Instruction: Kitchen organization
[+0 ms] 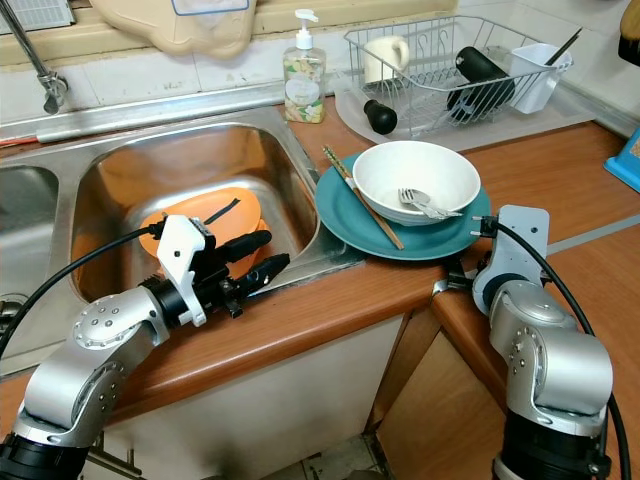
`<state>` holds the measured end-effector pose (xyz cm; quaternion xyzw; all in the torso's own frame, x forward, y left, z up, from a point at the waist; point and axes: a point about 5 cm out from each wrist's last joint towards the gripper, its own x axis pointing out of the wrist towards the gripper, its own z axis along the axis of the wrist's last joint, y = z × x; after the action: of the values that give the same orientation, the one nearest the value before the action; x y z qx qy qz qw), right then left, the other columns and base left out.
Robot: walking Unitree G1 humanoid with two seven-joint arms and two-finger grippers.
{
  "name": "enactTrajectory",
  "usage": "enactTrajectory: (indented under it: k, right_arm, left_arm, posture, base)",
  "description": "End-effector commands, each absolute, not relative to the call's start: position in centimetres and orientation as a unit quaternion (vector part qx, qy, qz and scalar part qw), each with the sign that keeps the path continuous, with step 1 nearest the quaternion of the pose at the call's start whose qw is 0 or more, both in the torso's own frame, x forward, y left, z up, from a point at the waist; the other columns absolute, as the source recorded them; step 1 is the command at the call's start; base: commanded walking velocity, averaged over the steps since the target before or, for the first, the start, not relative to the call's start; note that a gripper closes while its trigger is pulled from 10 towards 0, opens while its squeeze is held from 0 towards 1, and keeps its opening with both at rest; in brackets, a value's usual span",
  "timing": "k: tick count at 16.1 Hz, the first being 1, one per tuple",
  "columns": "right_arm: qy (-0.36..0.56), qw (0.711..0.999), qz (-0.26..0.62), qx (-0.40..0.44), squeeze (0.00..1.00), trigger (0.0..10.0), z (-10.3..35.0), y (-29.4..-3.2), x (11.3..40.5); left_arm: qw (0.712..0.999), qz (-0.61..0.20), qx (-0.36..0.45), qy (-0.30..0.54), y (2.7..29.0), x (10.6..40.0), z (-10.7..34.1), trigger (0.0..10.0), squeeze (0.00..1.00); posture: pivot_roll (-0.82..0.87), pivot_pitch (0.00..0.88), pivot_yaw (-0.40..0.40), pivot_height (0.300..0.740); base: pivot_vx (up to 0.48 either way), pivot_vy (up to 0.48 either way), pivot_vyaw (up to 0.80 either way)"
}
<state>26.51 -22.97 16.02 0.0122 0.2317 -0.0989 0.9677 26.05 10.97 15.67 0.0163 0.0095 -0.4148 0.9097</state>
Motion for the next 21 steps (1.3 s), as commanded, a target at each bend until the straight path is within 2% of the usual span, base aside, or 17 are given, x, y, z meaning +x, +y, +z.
enactTrajectory:
  k: [1, 6, 10, 13, 21]
  right_arm:
    - [0.267, 0.961, -0.061, 0.037, 0.0, 10.0, 14.8, -21.6, 26.3]
    - [0.259, 0.955, 0.007, 0.144, 0.0, 10.0, 15.3, -20.0, 26.3]
    - [0.269, 0.953, 0.026, 0.138, 0.0, 10.0, 15.2, -19.6, 25.9]
    - [0.282, 0.958, -0.012, 0.054, 0.0, 10.0, 14.9, -21.5, 25.7]
    - [0.252, 0.964, -0.053, -0.069, 0.0, 10.0, 16.5, -25.2, 25.7]
  left_arm:
    - [0.91, -0.413, 0.024, 0.009, 10.9, 26.2, 15.7, 10.0, 0.0]
    - [0.91, -0.414, 0.021, 0.007, 10.8, 26.2, 15.8, 10.0, 0.0]
    - [0.91, -0.414, 0.022, 0.005, 10.8, 26.3, 15.9, 10.0, 0.0]
    - [0.91, -0.414, 0.023, 0.006, 10.8, 26.4, 15.9, 10.0, 0.0]
    - [0.909, -0.415, 0.025, 0.006, 10.9, 26.5, 16.0, 10.0, 0.0]
  posture:
    - [-0.19, 0.0, 0.019, 0.74]
    - [-0.19, 0.0, 0.024, 0.74]
    - [-0.19, 0.0, 0.024, 0.74]
    - [-0.19, 0.0, 0.026, 0.74]
    - [-0.2, 0.0, 0.035, 0.74]
  base:
    - [0.0, 0.0, 0.0]
    - [0.0, 0.0, 0.0]
    - [0.0, 0.0, 0.0]
    - [0.0, 0.0, 0.0]
    - [0.0, 0.0, 0.0]
